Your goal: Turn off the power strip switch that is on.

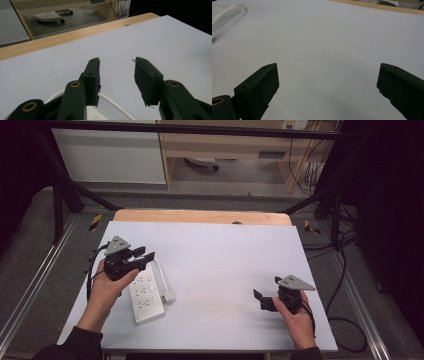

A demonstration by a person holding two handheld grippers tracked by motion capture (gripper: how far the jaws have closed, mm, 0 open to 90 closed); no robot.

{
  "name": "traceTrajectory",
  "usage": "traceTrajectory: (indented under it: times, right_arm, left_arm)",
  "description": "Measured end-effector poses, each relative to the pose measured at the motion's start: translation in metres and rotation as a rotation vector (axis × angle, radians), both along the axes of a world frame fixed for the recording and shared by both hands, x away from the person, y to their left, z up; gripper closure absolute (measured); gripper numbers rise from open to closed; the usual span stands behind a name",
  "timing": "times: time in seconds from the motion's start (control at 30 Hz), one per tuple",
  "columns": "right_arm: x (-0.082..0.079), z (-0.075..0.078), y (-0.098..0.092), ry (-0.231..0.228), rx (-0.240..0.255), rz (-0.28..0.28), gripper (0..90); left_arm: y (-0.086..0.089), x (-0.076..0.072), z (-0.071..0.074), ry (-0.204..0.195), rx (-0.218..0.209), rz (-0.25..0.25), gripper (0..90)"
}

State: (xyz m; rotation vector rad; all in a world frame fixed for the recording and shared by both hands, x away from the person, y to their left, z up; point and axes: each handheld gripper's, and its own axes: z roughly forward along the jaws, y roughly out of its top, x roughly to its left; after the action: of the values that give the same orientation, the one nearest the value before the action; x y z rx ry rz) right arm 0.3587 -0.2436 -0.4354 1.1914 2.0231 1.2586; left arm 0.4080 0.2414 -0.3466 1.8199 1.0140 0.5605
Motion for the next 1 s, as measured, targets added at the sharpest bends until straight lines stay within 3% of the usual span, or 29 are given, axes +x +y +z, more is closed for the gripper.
traceTrajectory:
  times: [0.37, 0.73, 1.0]
  right_arm:
    - [0.000, 0.000, 0.000, 0.000, 0.002, 0.000, 4.6]
    - [0.000, 0.000, 0.001, -0.002, 0.000, 0.002, 4.6]
    - [0.000, 0.000, 0.001, -0.002, -0.004, 0.009, 4.6]
  left_arm:
    - [0.007, 0.004, -0.008, 0.012, -0.024, -0.010, 78.7]
    - [0.015, 0.009, -0.020, 0.036, -0.038, -0.005, 88.9]
    - [0.022, 0.009, -0.028, 0.052, -0.029, 0.013, 89.9]
